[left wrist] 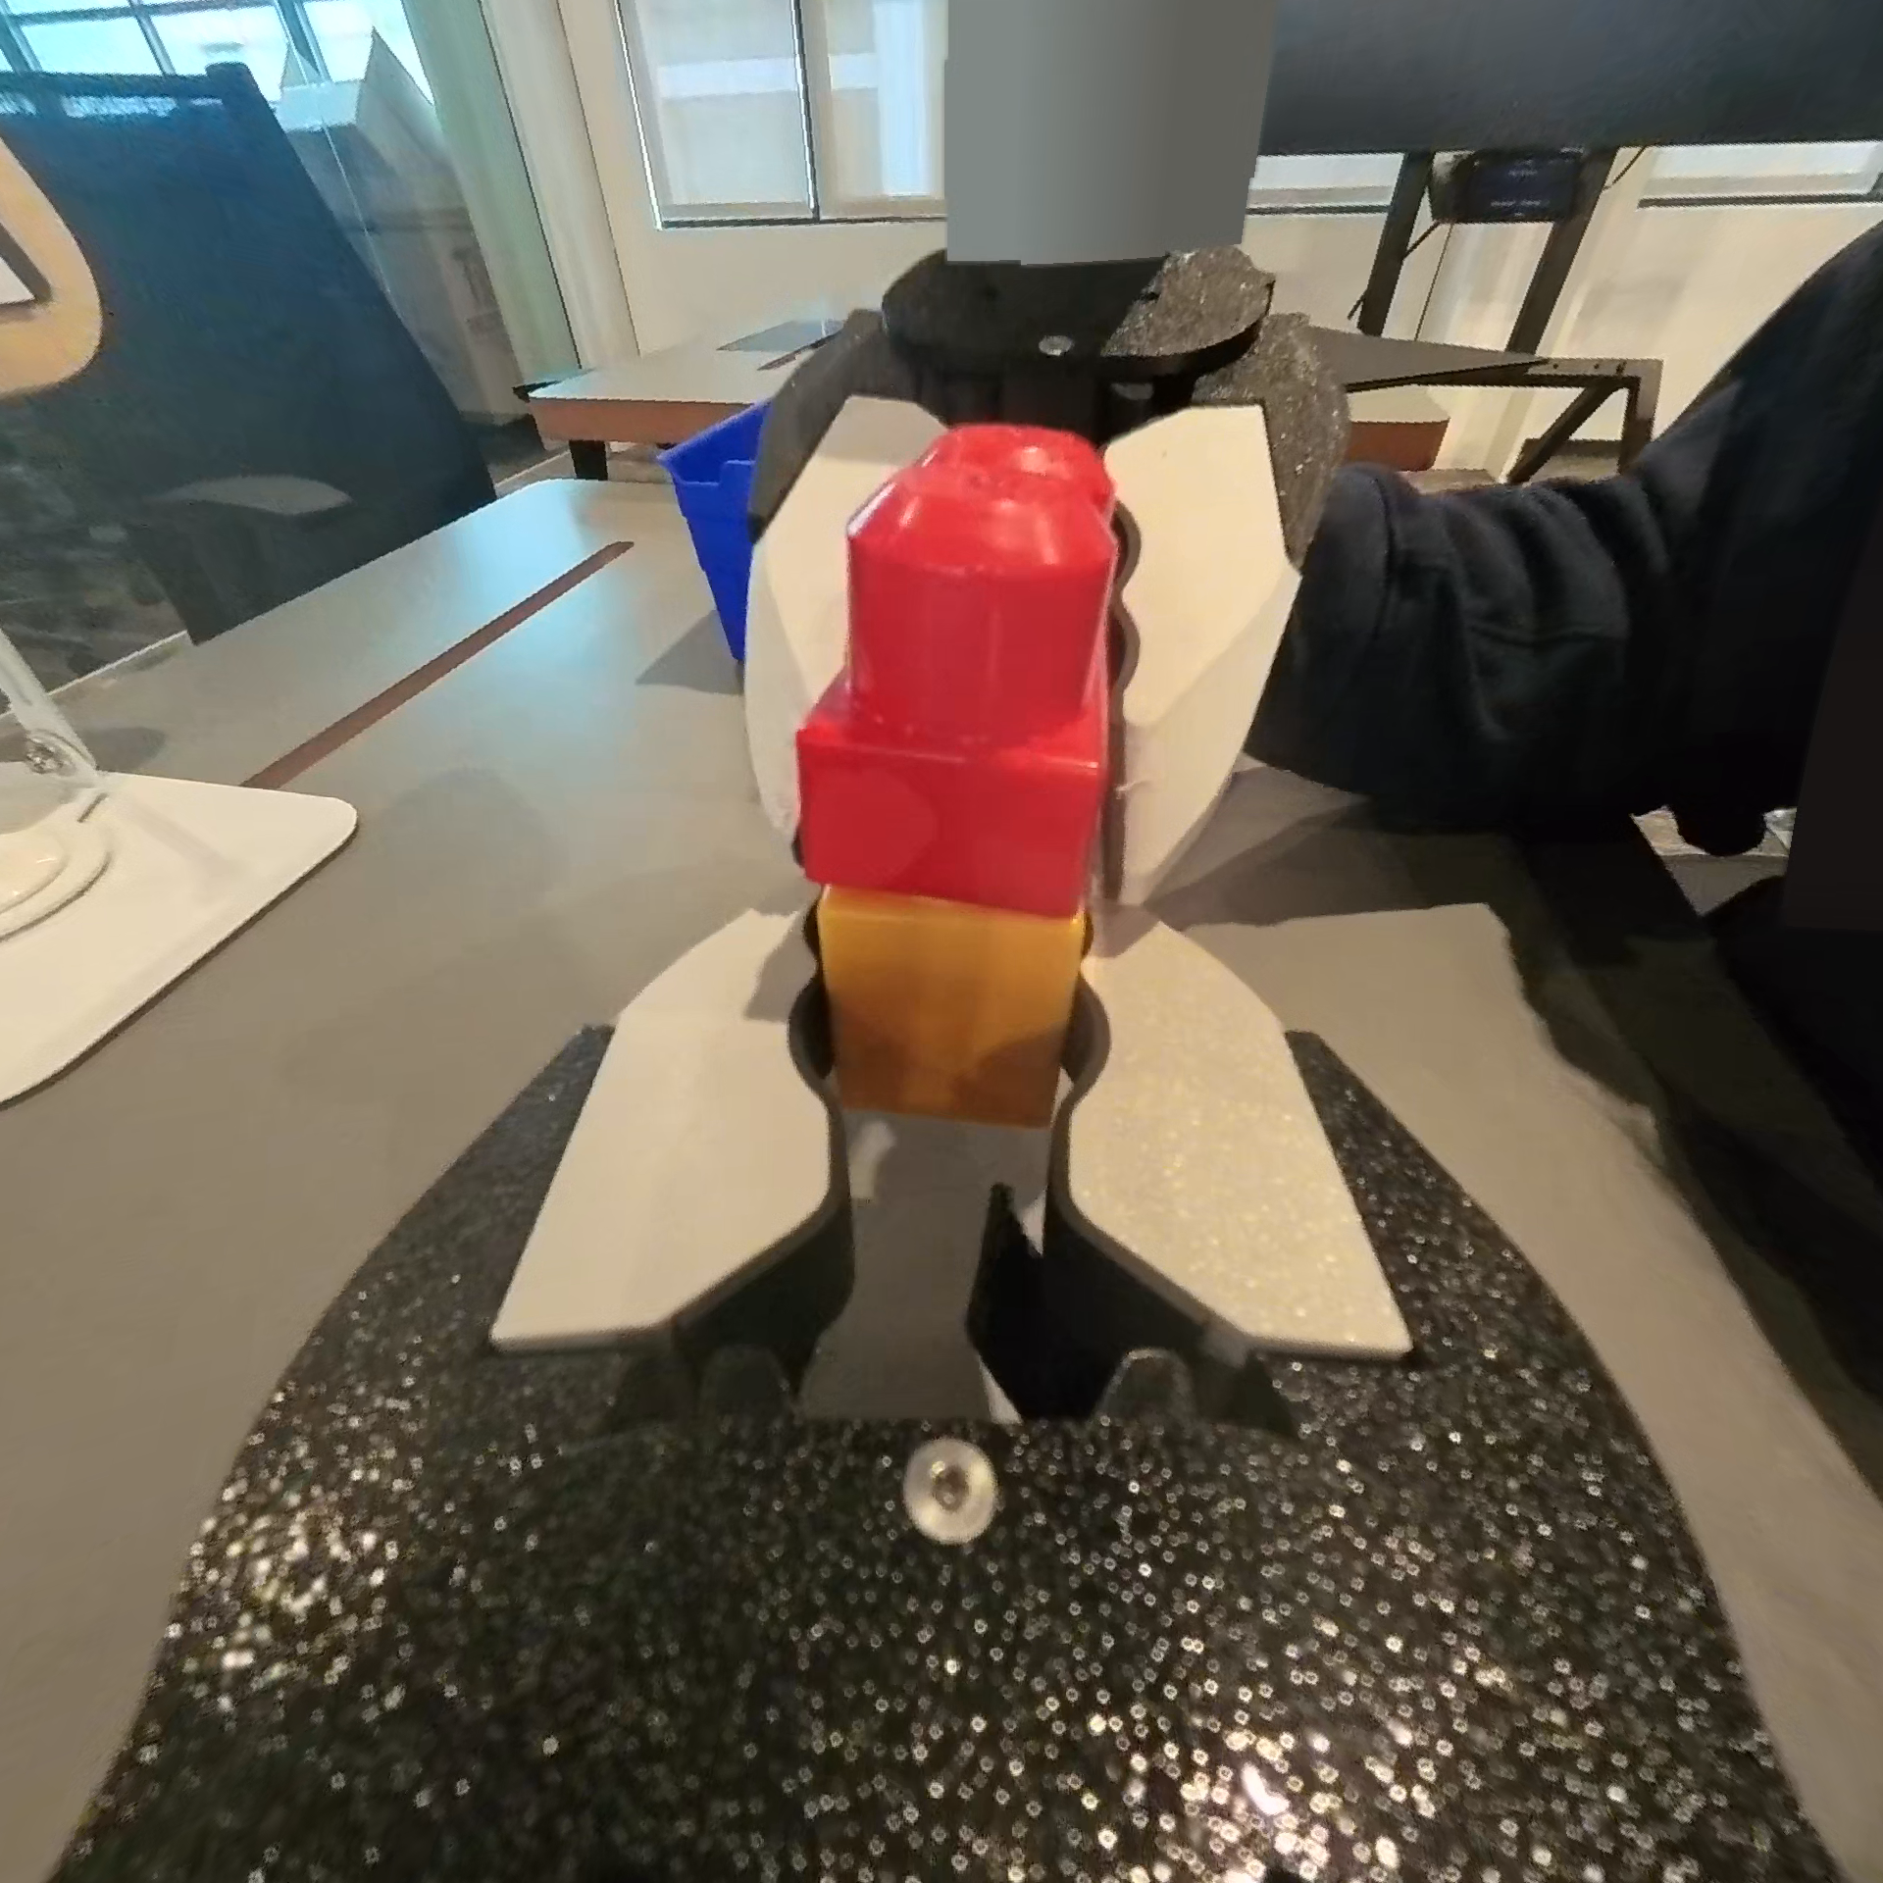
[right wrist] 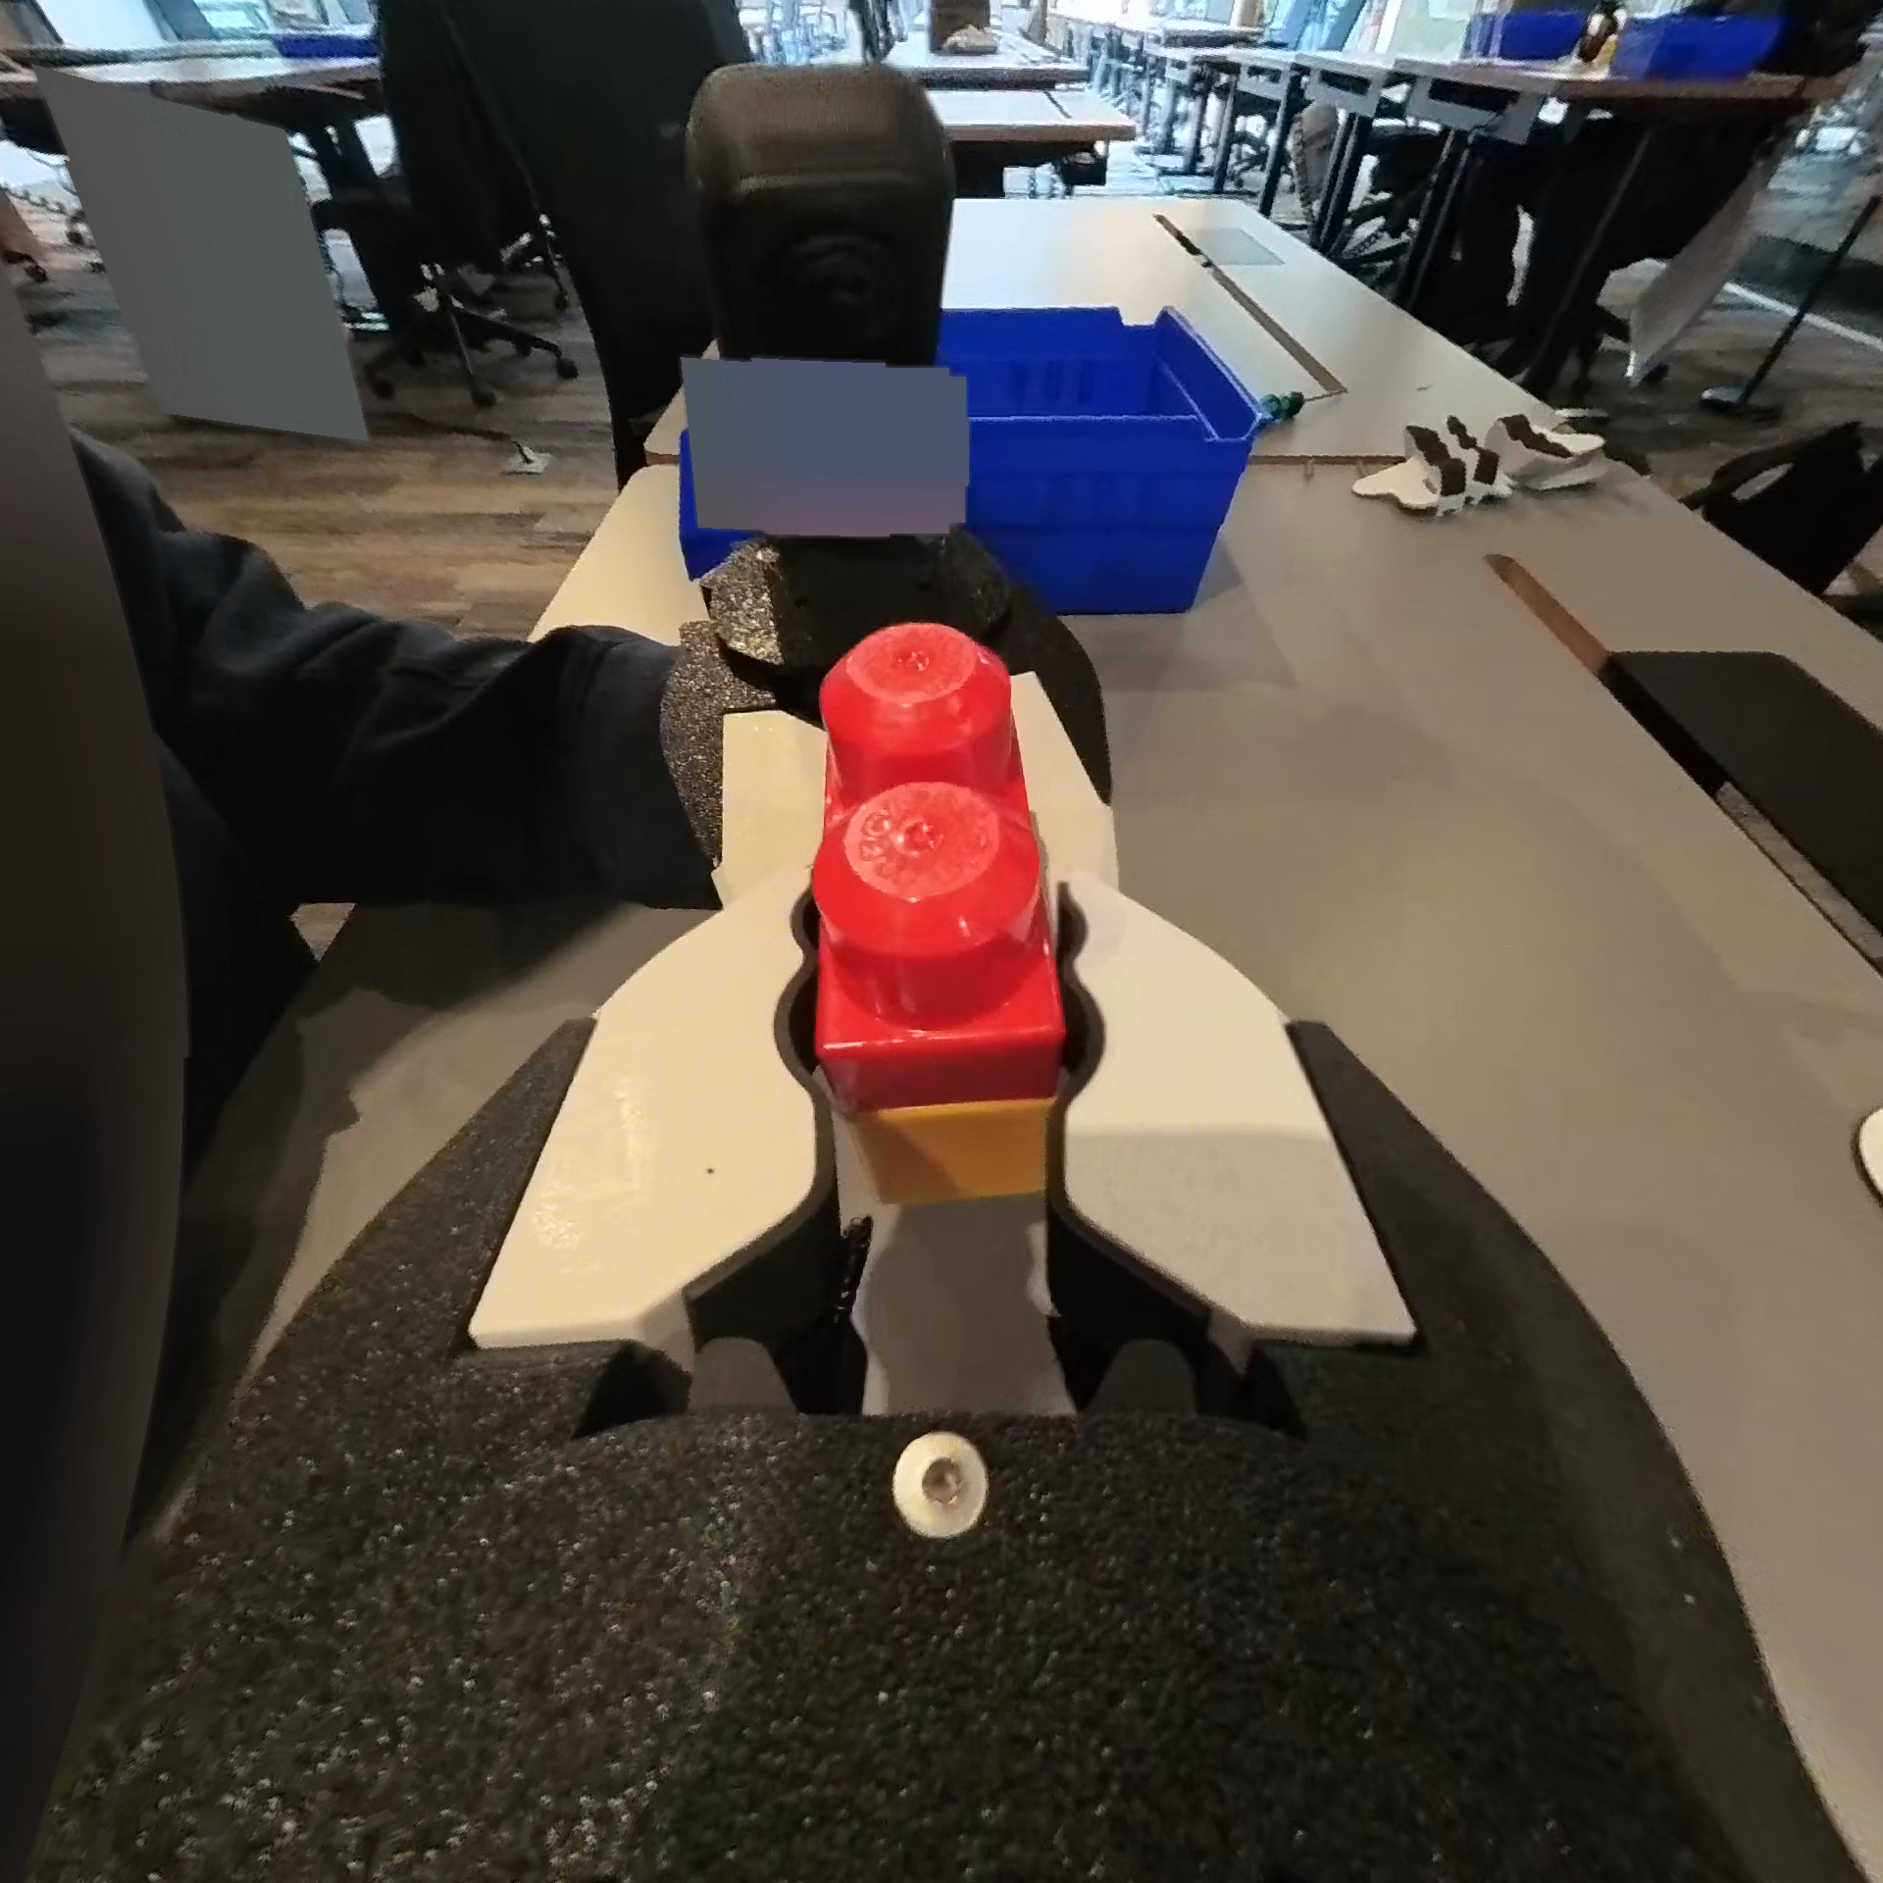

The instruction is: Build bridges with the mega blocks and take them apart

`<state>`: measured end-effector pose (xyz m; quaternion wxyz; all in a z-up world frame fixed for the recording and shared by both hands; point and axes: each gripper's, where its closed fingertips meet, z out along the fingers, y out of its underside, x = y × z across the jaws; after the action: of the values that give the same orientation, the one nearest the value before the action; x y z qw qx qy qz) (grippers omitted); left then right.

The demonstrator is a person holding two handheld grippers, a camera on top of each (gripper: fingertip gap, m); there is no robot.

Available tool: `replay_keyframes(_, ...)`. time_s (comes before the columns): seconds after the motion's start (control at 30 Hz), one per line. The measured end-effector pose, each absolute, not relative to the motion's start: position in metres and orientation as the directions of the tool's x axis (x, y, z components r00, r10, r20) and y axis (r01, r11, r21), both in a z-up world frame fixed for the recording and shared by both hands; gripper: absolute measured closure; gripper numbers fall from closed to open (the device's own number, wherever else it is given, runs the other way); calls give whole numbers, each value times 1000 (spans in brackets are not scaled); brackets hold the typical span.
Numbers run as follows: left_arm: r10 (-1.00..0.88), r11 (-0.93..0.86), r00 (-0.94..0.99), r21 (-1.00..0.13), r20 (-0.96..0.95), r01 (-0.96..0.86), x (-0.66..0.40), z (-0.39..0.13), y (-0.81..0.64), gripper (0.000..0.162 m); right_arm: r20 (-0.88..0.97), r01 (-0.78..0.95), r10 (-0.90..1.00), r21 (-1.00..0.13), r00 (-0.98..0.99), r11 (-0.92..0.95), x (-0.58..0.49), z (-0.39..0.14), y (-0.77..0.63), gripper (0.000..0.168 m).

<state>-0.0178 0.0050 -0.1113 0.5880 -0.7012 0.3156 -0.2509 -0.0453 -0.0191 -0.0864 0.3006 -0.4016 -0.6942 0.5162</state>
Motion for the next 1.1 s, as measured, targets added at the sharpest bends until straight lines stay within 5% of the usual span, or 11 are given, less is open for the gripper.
replay_keyframes(0.1, -726, -111, 688, -984, -17, -141, -21, -111, 6, 122, 39, 210, 896, -967, -443, 146, -46, -78, -10, 112)
replay_keyframes(0.23, -721, -118, 693, -985, -2, -126, -24, -110, 6, 121, 111, 166, 894, -965, -434, 201, -40, -68, -8, 131)
replay_keyframes(0.6, -770, -87, 638, -992, 5, -97, -15, -99, -4, 122, 106, 172, 834, -957, -541, 233, -33, -63, -17, 133)
replay_keyframes(1.1, -752, -57, 659, -998, 40, -4, -19, -87, 0, 122, 142, 135, 890, -966, -433, 220, -39, -50, -16, 131)
